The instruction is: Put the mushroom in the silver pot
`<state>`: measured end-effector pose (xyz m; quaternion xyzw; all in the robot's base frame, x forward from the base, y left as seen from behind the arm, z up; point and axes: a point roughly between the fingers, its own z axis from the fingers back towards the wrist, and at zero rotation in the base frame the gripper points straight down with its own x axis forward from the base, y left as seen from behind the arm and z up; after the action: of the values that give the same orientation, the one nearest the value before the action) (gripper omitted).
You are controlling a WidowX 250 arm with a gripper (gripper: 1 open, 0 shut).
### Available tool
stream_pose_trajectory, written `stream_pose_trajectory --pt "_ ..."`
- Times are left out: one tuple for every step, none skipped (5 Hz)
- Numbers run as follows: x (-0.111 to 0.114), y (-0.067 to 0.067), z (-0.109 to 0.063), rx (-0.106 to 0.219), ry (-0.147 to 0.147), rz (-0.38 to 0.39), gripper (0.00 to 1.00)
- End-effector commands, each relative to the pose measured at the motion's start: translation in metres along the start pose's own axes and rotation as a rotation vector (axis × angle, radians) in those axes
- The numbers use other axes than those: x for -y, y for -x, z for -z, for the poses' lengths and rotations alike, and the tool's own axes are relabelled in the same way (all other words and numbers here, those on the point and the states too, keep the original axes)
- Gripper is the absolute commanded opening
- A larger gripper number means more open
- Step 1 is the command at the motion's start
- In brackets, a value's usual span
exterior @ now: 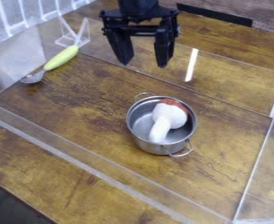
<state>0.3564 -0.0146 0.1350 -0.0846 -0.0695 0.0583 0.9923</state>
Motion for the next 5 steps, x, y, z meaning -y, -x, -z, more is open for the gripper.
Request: stream_pose_trajectory --pt "-0.001 -0.003 -0.026 0.089 0.002 0.002 1.0" --pt "-0.001 -0.004 -0.025 0.091 0.001 0.001 1.0" --pt "-0.002 -0.001 -0.02 0.071 -0.011 -0.002 1.0" --pt "-0.004 0.001 -0.014 0.053 -0.022 -0.005 1.0" --pt "-0.006 0.003 -0.009 0.035 -0.033 -0.008 1.0"
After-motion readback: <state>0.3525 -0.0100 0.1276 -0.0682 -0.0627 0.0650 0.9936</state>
